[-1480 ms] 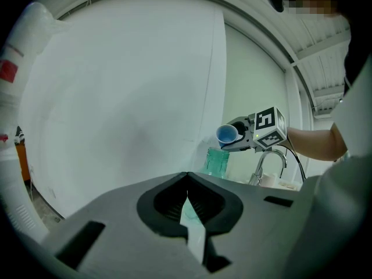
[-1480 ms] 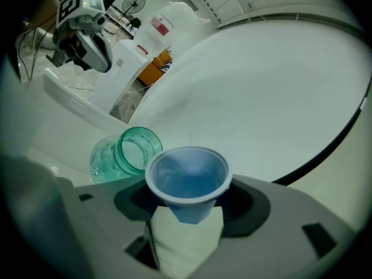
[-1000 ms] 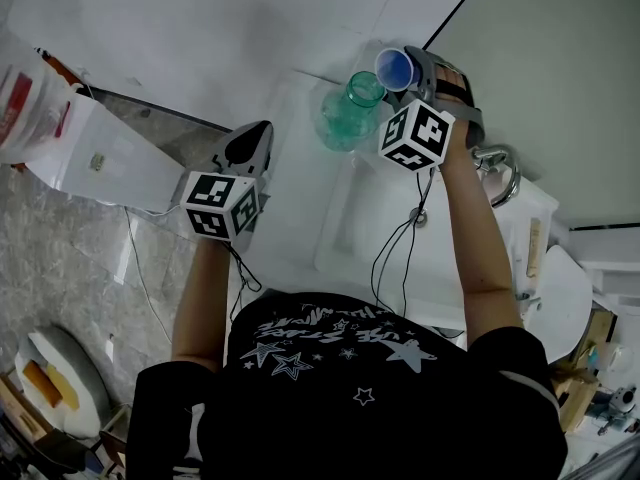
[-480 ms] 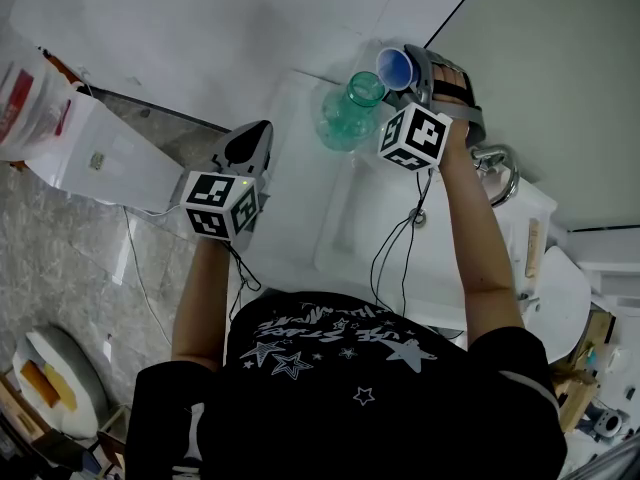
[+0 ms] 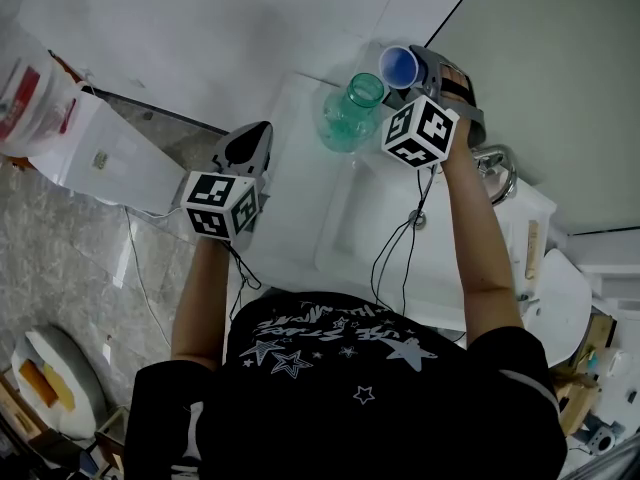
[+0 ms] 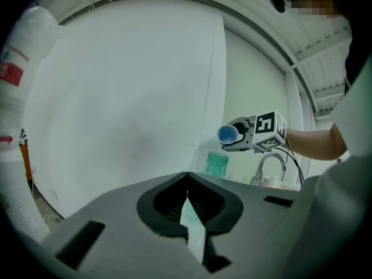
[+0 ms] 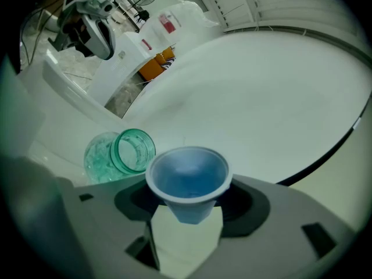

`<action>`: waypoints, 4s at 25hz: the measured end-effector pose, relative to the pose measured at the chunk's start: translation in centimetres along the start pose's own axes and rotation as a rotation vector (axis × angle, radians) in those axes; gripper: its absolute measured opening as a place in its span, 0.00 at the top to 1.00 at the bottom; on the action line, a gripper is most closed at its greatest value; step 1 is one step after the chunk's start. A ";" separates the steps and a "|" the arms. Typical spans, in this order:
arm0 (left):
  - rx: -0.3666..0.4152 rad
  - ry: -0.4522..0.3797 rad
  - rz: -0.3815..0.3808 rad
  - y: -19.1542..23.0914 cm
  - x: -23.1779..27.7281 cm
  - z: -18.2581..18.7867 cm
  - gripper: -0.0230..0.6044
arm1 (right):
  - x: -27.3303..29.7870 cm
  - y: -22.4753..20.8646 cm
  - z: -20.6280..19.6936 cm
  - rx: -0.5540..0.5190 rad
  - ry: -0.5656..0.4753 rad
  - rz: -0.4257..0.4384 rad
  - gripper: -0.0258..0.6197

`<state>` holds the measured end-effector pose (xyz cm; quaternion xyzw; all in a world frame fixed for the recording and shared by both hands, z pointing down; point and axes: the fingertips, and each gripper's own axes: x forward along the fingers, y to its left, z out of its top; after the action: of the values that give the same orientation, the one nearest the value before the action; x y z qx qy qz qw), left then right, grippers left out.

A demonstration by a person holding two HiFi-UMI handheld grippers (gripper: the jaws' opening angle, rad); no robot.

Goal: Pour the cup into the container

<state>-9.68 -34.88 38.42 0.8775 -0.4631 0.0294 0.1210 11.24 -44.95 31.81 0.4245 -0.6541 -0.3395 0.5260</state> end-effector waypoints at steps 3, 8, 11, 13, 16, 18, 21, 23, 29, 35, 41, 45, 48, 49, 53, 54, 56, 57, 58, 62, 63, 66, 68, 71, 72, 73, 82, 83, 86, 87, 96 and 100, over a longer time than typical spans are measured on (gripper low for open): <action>0.006 -0.002 0.003 -0.2 -0.3 0.2 0.95 | -0.4 -0.2 0.1 0.051 -0.012 0.013 0.51; 0.011 -0.003 0.011 -0.3 -1.3 0.2 0.95 | -1.4 0.0 0.4 0.169 -0.040 0.052 0.51; 0.013 -0.004 0.017 -0.6 -1.9 0.2 0.95 | -2.5 0.1 0.5 0.244 -0.061 0.067 0.51; 0.013 -0.003 0.022 -0.7 -2.4 0.1 0.95 | -3.2 0.2 0.6 0.284 -0.074 0.074 0.51; 0.012 -0.003 0.033 -0.9 -3.2 -0.1 0.95 | -4.4 0.7 0.8 0.341 -0.100 0.089 0.51; 0.010 -0.002 0.041 -1.1 -3.8 -0.4 0.95 | -5.3 1.1 1.2 0.381 -0.127 0.097 0.51; 0.008 0.009 0.053 -1.4 -4.8 -1.2 0.95 | -6.7 2.2 2.0 0.450 -0.173 0.128 0.51; 0.006 0.017 0.063 -1.7 -5.4 -1.7 0.95 | -7.5 3.3 2.6 0.495 -0.208 0.159 0.51; -0.001 0.038 0.098 -2.2 -7.3 -3.1 0.95 | -9.3 7.1 5.1 0.615 -0.348 0.266 0.51; -0.012 0.069 0.123 -2.7 -8.8 -5.1 0.95 | -9.9 11.0 6.9 0.688 -0.452 0.344 0.51; -0.034 0.099 0.147 -3.1 -9.9 -7.4 0.95 | -9.8 14.5 8.3 0.782 -0.540 0.424 0.50; -0.049 0.122 0.168 -2.6 -10.9 -8.9 0.95 | -9.4 17.0 9.9 0.791 -0.588 0.478 0.50; -0.065 0.146 0.179 -2.3 -11.6 -10.3 0.95 | -8.9 19.5 11.1 0.781 -0.591 0.525 0.50; -0.071 0.154 0.182 -2.1 -11.8 -10.8 0.95 | -8.8 20.4 11.6 0.775 -0.591 0.543 0.50; -0.091 0.176 0.191 -1.2 -12.2 -12.1 0.95 | -8.2 23.6 13.5 0.744 -0.588 0.605 0.50; -0.096 0.180 0.193 -1.0 -12.3 -12.3 0.95 | -7.9 24.2 13.8 0.742 -0.584 0.615 0.50; -0.107 0.189 0.194 -0.6 -12.3 -12.8 0.95 | -7.3 25.3 14.3 0.746 -0.574 0.632 0.50; -0.112 0.194 0.194 -0.4 -12.3 -13.1 0.95 | -6.9 25.8 14.5 0.751 -0.568 0.640 0.50; -0.117 0.199 0.195 -0.2 -12.3 -13.3 0.95 | -6.5 26.3 14.8 0.757 -0.561 0.649 0.50; -0.138 0.217 0.199 0.8 -12.3 -14.3 0.95 | -4.8 28.4 15.4 0.757 -0.528 0.689 0.49; -0.143 0.222 0.199 1.1 -12.3 -14.5 0.95 | -4.4 28.9 15.5 0.752 -0.521 0.698 0.49; -0.156 0.235 0.204 1.8 -12.4 -14.9 0.95 | -3.6 30.3 15.9 0.743 -0.502 0.729 0.49; -0.165 0.233 0.210 2.4 -12.4 -15.2 0.95 | -3.2 31.1 16.1 0.738 -0.490 0.745 0.49; -0.173 0.239 0.212 2.9 -12.4 -15.5 0.95 | -2.9 32.0 16.4 0.724 -0.481 0.765 0.49; -0.175 0.241 0.213 3.1 -12.3 -15.6 0.95 | -2.9 32.2 16.5 0.722 -0.480 0.772 0.49; -0.177 0.243 0.214 3.2 -12.3 -15.7 0.95 | -2.8 32.4 16.6 0.720 -0.478 0.780 0.49; -0.181 0.252 0.217 3.2 -12.2 -15.9 0.95 | -3.0 33.0 16.4 0.761 -0.461 0.810 0.48; -0.180 0.253 0.217 3.1 -12.2 -15.9 0.95 | -2.9 33.1 16.4 0.770 -0.458 0.811 0.48; -0.172 0.252 0.217 2.6 -12.2 -15.7 0.95 | -2.9 33.0 16.2 0.775 -0.452 0.814 0.46; -0.168 0.251 0.217 2.4 -12.2 -15.6 0.95 | -3.1 32.9 16.2 0.778 -0.451 0.818 0.42; -0.139 0.214 0.251 0.0 -13.4 -14.1 0.95 | -6.2 31.1 13.7 0.774 -0.469 0.783 0.40; -0.128 0.195 0.267 -2.1 -14.1 -13.6 0.95 | -8.5 29.9 11.9 0.779 -0.473 0.773 0.52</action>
<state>-15.22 -19.13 48.93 0.7917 -0.5624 0.1008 0.2161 -5.53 -24.95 52.51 0.2303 -0.9368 0.0559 0.2574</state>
